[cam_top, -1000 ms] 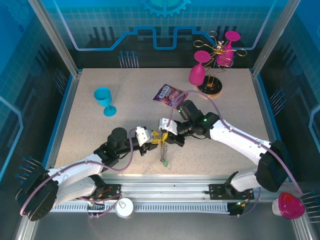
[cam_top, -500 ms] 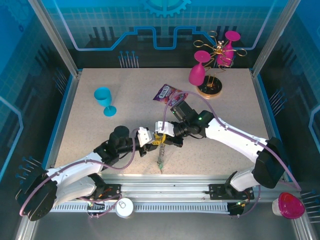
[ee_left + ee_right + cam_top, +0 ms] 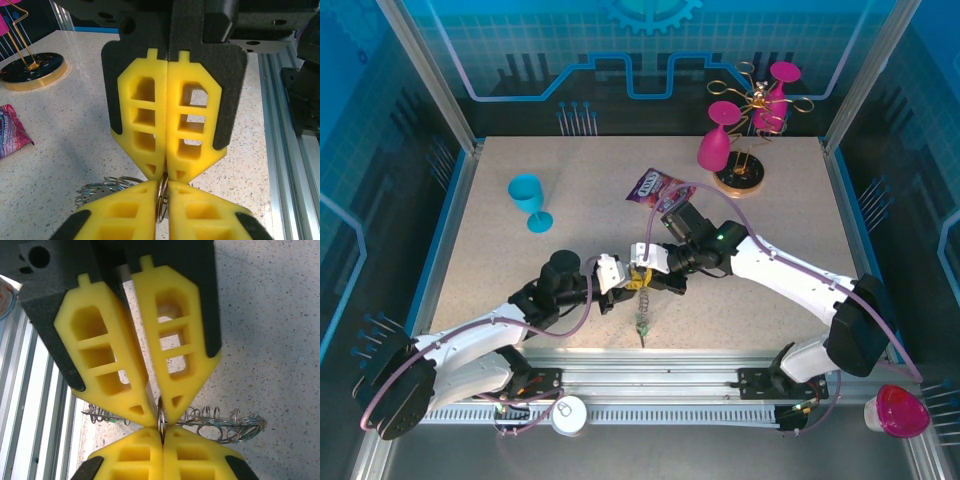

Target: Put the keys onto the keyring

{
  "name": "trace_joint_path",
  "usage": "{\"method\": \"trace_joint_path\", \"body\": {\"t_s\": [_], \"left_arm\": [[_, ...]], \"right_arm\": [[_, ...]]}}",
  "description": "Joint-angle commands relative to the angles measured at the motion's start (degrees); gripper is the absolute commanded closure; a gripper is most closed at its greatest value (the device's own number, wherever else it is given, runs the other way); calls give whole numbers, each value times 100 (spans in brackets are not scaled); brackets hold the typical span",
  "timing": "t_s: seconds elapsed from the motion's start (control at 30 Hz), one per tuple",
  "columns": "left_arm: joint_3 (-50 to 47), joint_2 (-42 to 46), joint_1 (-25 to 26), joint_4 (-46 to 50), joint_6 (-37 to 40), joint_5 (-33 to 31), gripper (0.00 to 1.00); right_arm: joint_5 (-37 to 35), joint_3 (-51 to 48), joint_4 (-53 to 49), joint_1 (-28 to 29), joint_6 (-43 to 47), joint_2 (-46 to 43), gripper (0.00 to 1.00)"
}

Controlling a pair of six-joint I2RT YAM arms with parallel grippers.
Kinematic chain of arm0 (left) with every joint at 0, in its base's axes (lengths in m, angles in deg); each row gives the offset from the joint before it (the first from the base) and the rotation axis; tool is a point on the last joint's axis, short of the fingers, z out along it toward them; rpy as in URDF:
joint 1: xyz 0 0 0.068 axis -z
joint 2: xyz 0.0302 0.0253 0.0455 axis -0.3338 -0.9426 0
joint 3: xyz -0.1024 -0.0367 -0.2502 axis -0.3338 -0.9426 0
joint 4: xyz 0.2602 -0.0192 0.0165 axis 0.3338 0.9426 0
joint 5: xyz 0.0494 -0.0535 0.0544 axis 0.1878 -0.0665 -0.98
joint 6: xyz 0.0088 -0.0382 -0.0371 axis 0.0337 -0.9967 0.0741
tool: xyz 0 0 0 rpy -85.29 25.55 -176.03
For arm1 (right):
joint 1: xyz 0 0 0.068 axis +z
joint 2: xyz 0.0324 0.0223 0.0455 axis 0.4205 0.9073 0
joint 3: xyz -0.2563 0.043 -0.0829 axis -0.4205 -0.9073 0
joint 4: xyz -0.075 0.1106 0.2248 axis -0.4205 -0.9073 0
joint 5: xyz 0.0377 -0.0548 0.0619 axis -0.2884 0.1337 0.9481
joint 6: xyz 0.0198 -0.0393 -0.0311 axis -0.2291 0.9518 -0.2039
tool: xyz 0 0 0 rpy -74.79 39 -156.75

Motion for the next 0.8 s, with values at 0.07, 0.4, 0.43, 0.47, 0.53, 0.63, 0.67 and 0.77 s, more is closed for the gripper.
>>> {"method": "trace_joint_path", "body": {"t_s": [0.07, 0.4, 0.43, 0.47, 0.53, 0.63, 0.67, 0.77], "left_arm": [[182, -58, 14, 158, 57, 322, 100], [-368, 363, 8, -1020, -390, -431, 100], [-431, 382, 2, -1197, -498, -504, 100], [-472, 384, 7, -1334, -580, -531, 100], [-543, 356, 7, -1547, -730, -546, 100], [-593, 297, 10, -1729, -852, -538, 100], [-596, 279, 8, -1780, -878, -542, 100], [-614, 217, 11, -1949, -975, -499, 100]], "right_arm": [[477, -29, 525, 39, -117, -318, 100], [336, -914, 1243, -540, -948, -1016, 65], [116, -1025, 1273, -551, -959, -1087, 65], [-16, -1103, 1273, -547, -917, -1132, 65], [-111, -1241, 1357, -512, -870, -1198, 65], [78, -1331, 1567, -399, -849, -1203, 64], [125, -1361, 1658, -359, -864, -1194, 64], [179, -1483, 2031, -273, -985, -1118, 64]]}}
